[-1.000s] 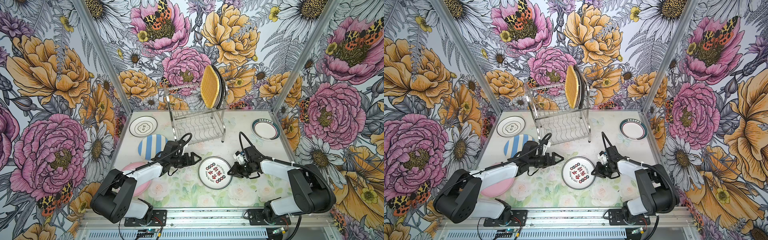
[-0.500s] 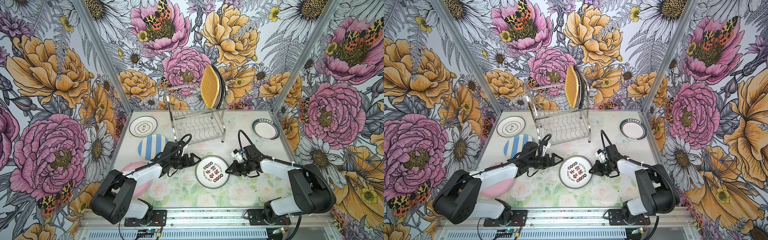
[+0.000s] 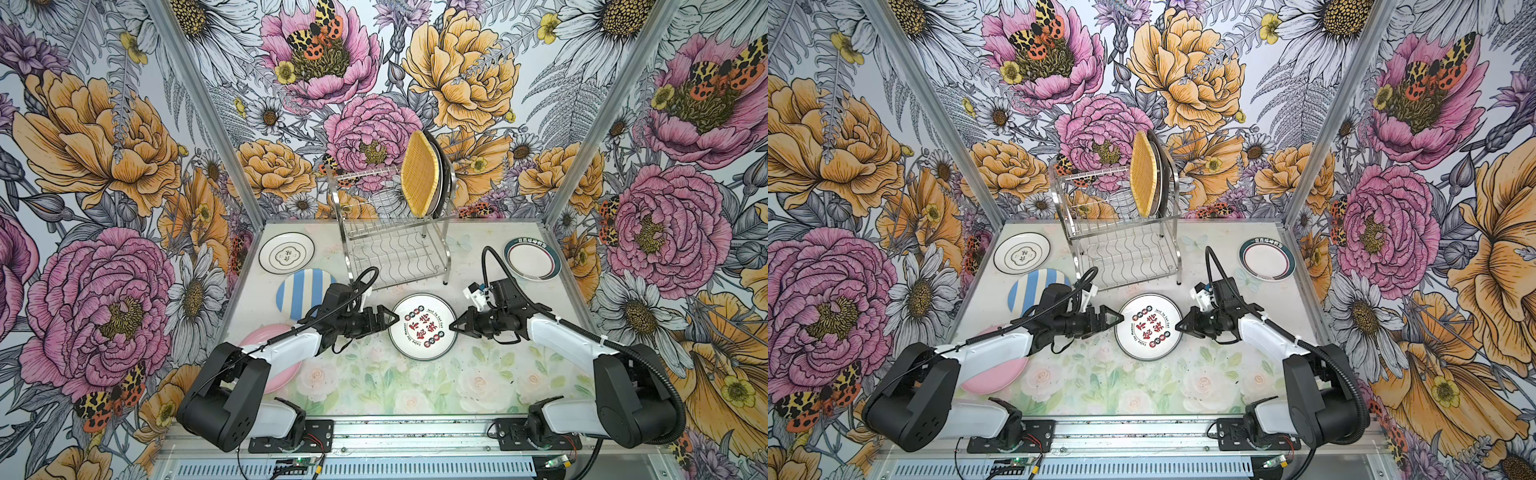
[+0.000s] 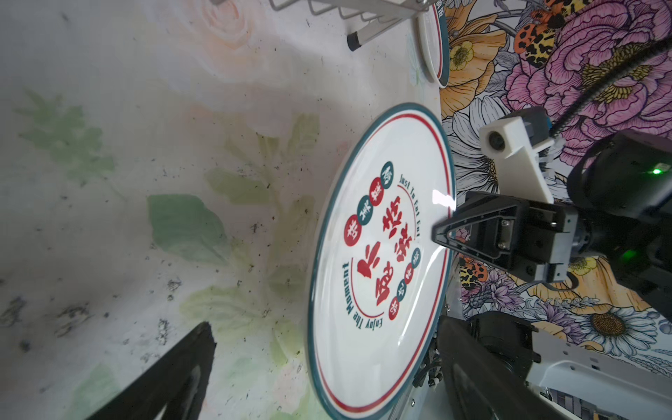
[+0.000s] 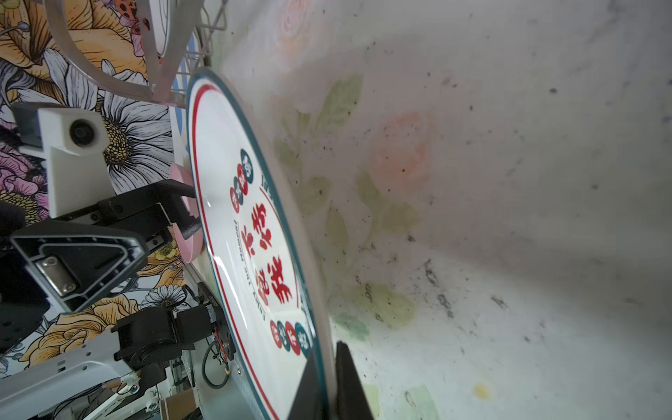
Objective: Load plates into a dish rack
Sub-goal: Pick up the plate from the center of the table.
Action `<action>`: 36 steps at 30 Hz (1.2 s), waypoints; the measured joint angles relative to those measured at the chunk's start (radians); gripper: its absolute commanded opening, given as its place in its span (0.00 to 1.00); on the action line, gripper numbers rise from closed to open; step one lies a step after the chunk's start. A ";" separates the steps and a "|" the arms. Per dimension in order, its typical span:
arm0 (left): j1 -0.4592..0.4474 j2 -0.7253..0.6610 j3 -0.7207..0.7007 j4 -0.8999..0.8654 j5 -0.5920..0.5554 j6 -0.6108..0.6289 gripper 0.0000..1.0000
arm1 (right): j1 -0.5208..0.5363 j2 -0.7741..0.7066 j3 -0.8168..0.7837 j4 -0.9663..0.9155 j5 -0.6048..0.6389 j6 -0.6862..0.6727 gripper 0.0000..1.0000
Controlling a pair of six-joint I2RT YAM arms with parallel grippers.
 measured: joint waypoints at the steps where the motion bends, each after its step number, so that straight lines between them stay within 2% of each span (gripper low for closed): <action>1: 0.000 0.000 0.000 0.008 0.007 -0.003 0.92 | 0.003 -0.008 0.010 0.000 -0.002 0.006 0.00; 9: -0.014 -0.011 -0.001 0.134 0.073 -0.052 0.77 | 0.040 -0.021 0.089 -0.001 -0.014 0.045 0.00; 15: -0.016 -0.018 -0.001 0.239 0.119 -0.096 0.61 | 0.059 -0.021 0.137 -0.003 -0.016 0.054 0.00; 18: -0.016 -0.018 -0.002 0.285 0.130 -0.120 0.51 | 0.067 -0.021 0.149 -0.003 -0.016 0.060 0.00; 27: -0.008 -0.007 -0.019 0.346 0.143 -0.182 0.11 | 0.072 -0.023 0.163 -0.003 -0.041 0.060 0.00; 30: 0.000 -0.006 -0.020 0.364 0.154 -0.212 0.01 | 0.072 -0.024 0.164 0.001 -0.046 0.040 0.09; 34: -0.003 -0.006 -0.020 0.385 0.169 -0.216 0.00 | 0.074 -0.028 0.170 -0.001 -0.061 0.039 0.30; 36: -0.003 -0.006 -0.020 0.390 0.177 -0.217 0.00 | 0.078 -0.029 0.181 0.003 -0.075 0.035 0.36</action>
